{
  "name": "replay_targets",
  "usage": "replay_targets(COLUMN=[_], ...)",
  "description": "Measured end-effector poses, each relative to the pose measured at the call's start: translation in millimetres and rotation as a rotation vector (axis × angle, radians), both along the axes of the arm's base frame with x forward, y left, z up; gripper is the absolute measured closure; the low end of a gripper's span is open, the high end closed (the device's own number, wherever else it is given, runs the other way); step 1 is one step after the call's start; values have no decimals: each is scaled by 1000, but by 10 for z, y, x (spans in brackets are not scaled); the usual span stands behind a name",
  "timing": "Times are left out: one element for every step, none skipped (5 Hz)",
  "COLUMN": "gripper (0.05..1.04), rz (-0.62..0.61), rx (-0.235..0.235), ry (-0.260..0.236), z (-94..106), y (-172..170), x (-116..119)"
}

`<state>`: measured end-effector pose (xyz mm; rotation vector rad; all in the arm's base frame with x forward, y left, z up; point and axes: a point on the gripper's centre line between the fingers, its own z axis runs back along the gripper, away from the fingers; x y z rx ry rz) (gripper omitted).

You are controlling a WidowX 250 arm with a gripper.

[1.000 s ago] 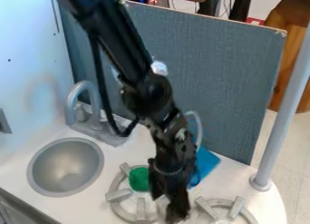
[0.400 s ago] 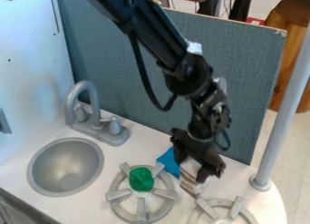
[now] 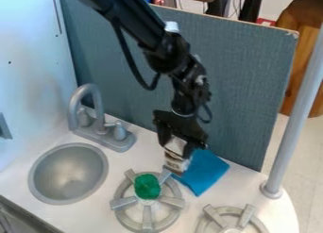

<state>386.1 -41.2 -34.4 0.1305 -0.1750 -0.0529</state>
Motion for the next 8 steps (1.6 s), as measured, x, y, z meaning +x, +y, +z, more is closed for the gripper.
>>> replay_targets(gripper=[285,285,285,286,286,285,285,286], rz=[64,96,137,173,184,215,223,238], rx=[-13,-23,-24,-27,-21,-19,-26,-32], ry=[33,53,89,84,113,97,119,110], z=[-120,-186,-320,-261,-319,-248,-338,-323], y=[208,361,518,603,673,962,1178,1255], x=[100,235,326,406,427,497,497,568])
